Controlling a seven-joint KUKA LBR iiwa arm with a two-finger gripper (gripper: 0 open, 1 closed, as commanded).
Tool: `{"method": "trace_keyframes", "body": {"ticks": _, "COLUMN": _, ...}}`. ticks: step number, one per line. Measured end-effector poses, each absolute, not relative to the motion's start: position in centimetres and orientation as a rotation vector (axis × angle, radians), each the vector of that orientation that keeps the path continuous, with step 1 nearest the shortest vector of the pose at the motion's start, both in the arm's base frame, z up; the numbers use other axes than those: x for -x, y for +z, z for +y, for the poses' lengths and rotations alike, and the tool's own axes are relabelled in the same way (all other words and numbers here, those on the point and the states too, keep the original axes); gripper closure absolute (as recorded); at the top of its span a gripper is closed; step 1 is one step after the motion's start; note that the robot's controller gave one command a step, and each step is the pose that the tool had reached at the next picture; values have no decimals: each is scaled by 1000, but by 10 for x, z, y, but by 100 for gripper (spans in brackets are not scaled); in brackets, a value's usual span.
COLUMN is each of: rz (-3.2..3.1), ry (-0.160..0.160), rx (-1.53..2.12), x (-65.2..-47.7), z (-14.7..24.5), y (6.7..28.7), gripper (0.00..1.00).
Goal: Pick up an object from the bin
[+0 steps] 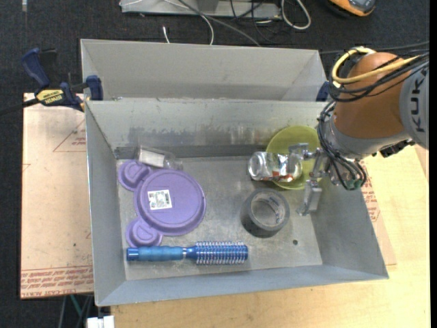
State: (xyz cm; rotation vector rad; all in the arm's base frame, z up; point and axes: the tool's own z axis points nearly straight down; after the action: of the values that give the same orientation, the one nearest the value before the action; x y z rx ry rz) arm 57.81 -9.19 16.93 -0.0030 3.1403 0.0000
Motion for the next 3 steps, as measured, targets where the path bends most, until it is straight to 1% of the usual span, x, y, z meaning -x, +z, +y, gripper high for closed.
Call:
{"method": "trace_keyframes", "body": {"ticks": 1, "rz": 3140, "ry": 0, "rx": 3, "x": -578, "z": -92, "y": 169, "gripper": 0}}
{"method": "trace_keyframes", "body": {"ticks": 2, "rz": 3140, "ry": 3, "rx": -51, "x": -580, "z": -94, "y": 116, "gripper": 0}}
{"method": "trace_keyframes", "body": {"ticks": 3, "rz": 3135, "ry": -2, "rx": -19, "x": -607, "z": -81, "y": 87, "gripper": 0}}
